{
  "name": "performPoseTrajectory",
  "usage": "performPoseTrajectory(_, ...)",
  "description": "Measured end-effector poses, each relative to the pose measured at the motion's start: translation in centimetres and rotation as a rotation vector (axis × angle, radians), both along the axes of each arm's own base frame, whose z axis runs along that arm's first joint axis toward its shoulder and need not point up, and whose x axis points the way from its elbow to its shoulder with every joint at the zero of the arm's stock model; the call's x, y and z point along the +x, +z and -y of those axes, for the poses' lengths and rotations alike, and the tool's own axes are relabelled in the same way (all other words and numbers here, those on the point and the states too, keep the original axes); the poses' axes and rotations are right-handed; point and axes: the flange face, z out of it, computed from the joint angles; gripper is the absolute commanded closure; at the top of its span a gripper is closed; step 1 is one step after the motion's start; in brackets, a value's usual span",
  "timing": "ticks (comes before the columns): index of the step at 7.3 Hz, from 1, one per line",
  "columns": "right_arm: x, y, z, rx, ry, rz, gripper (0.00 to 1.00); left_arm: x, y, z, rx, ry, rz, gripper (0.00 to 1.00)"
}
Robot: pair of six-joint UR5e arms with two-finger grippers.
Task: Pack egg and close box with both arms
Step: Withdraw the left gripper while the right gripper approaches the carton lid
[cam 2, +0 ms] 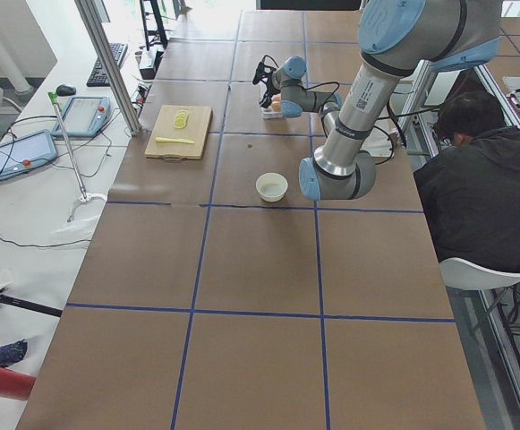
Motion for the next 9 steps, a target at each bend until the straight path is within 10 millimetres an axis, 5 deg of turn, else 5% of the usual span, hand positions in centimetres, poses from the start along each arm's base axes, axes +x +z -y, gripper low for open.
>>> performPoseTrajectory(2, -3.4, -4.3, 0.4, -0.011, 0.020, 0.016, 0.03, -5.7, -0.4, 1.4, 0.009, 0.007, 0.152, 0.00)
performPoseTrajectory(4, -9.2, -7.4, 0.5, -0.019, 0.051, 0.068, 0.43, -12.1, 0.4, 3.1, 0.017, -0.020, 0.216, 0.00)
performPoseTrajectory(7, -21.1, -10.6, -1.2, -0.057, 0.046, 0.153, 0.87, -23.1, 6.9, 6.1, 0.018, -0.057, 0.300, 0.00)
performPoseTrajectory(9, -27.3, -11.8, -3.2, -0.070, 0.009, 0.184, 1.00, -30.3, 12.9, 7.0, 0.068, -0.042, 0.424, 0.00)
